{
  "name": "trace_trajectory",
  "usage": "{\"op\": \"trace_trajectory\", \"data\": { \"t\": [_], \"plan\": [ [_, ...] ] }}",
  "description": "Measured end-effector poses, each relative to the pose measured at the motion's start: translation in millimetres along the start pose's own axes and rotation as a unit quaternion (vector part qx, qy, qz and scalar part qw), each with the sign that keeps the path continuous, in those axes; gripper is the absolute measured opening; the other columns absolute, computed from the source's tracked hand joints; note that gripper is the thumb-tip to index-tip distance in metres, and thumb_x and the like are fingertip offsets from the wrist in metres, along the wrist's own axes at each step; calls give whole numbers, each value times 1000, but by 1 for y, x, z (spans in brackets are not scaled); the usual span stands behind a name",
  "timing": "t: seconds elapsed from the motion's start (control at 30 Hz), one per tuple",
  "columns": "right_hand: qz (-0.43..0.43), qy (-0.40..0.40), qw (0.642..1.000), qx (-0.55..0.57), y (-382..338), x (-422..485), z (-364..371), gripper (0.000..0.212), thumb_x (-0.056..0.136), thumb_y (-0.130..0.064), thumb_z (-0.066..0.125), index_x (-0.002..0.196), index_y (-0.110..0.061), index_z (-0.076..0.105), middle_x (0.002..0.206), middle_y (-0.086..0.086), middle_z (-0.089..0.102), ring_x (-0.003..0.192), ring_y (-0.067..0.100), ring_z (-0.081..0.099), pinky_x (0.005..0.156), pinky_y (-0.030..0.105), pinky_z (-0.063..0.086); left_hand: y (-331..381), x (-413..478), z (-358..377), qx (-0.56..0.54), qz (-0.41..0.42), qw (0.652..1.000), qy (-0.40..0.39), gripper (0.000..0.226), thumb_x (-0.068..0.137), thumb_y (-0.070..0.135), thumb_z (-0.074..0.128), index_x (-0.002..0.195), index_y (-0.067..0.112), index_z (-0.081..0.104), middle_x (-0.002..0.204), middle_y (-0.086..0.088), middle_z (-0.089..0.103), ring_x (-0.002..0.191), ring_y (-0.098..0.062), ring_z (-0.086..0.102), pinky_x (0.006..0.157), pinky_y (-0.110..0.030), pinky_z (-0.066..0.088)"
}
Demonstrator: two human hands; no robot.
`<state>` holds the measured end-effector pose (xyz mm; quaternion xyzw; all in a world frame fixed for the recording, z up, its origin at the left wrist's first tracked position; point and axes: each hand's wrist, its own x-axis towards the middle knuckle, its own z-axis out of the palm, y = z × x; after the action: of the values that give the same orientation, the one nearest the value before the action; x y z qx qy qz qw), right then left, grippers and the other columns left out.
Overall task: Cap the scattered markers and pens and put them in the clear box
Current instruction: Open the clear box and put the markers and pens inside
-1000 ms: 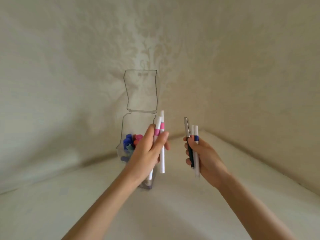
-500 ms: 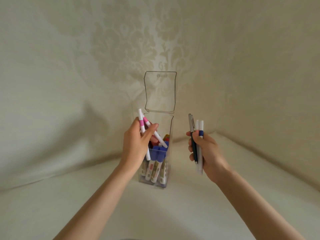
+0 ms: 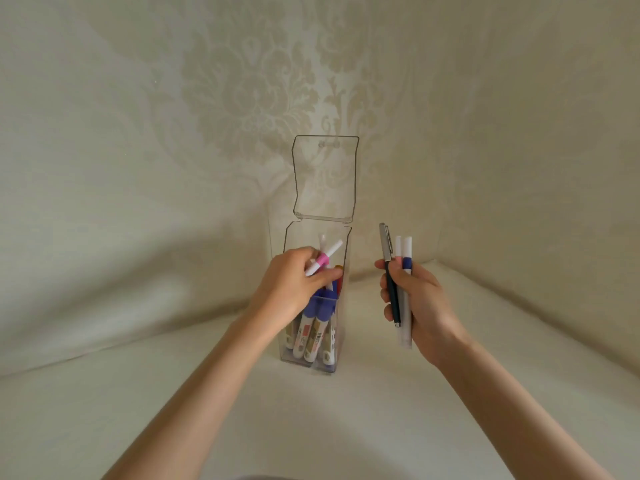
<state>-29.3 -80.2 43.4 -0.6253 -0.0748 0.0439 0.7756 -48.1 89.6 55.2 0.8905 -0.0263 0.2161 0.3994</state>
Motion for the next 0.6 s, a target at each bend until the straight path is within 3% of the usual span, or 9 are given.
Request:
{"op": "trace_trajectory", "data": {
  "t": [0.07, 0.13, 0.23, 0.3, 0.37, 0.43, 0.5, 0.6],
  "plan": [
    [2, -1, 1000, -2, 1, 0, 0, 22, 98, -19, 43, 104, -6, 60, 66, 3, 49, 58, 14, 45, 48, 27, 38, -3, -4, -3, -86, 18, 993, 72, 31, 84, 26, 64, 114, 24, 55, 81, 17, 56, 68, 0, 57, 62, -10, 44],
    [3, 0, 1000, -6, 1, 1, 1, 22, 98, -19, 43, 103, -6, 60, 66, 3, 49, 58, 14, 46, 48, 27, 39, -6, -3, -8, -103, 48, 989, 96, 35, 88, 22, 59, 122, 21, 54, 84, 15, 56, 67, 5, 54, 63, -7, 43],
    [5, 3, 1000, -7, 0, 1, 2, 22, 98, -18, 43, 103, -6, 60, 67, 4, 49, 58, 14, 47, 49, 28, 40, -5, 1, -10, -52, 64, 996, 41, 24, 91, 21, 55, 113, 16, 64, 85, 0, 65, 69, -8, 58, 61, -14, 43],
    [-3, 3, 1000, -13, 0, 0, 1, 22, 98, -18, 42, 103, -6, 59, 68, 5, 50, 59, 15, 48, 48, 28, 42, -7, 0, -7, -50, 66, 996, 28, 25, 90, 29, 53, 102, 11, 66, 75, 1, 63, 66, -14, 56, 58, -20, 44],
    [-23, 9, 999, -32, -1, -3, 2, 22, 99, -19, 41, 102, -7, 59, 69, 5, 51, 62, 15, 50, 48, 26, 45, -8, -5, -4, -133, 45, 990, 34, 41, 89, 44, 43, 96, 7, 61, 56, 9, 45, 48, -5, 41, 46, -17, 36],
    [-52, 16, 997, -51, -3, -5, 5, 21, 99, -21, 41, 101, -10, 59, 71, 3, 53, 67, 14, 51, 52, 25, 46, -9, -8, -9, -272, 10, 961, 58, 39, 95, 41, 30, 89, 9, 51, 55, 8, 34, 41, -2, 30, 40, -13, 27],
    [-74, 20, 995, -67, -7, -6, 11, 19, 98, -22, 41, 99, -15, 59, 71, -2, 55, 68, 11, 50, 57, 21, 42, -10, -5, -14, -343, -13, 933, 109, 29, 100, 31, 28, 81, 16, 44, 59, 6, 38, 46, -3, 33, 44, -15, 29],
    [-78, 21, 995, -54, -12, -7, 20, 19, 98, -22, 42, 93, -18, 60, 69, -4, 56, 59, 8, 46, 48, 17, 35, -11, 4, -22, -404, -36, 895, 184, 25, 100, 23, 35, 78, 22, 48, 69, 10, 50, 64, -6, 50, 65, -19, 39]
  ]
}}
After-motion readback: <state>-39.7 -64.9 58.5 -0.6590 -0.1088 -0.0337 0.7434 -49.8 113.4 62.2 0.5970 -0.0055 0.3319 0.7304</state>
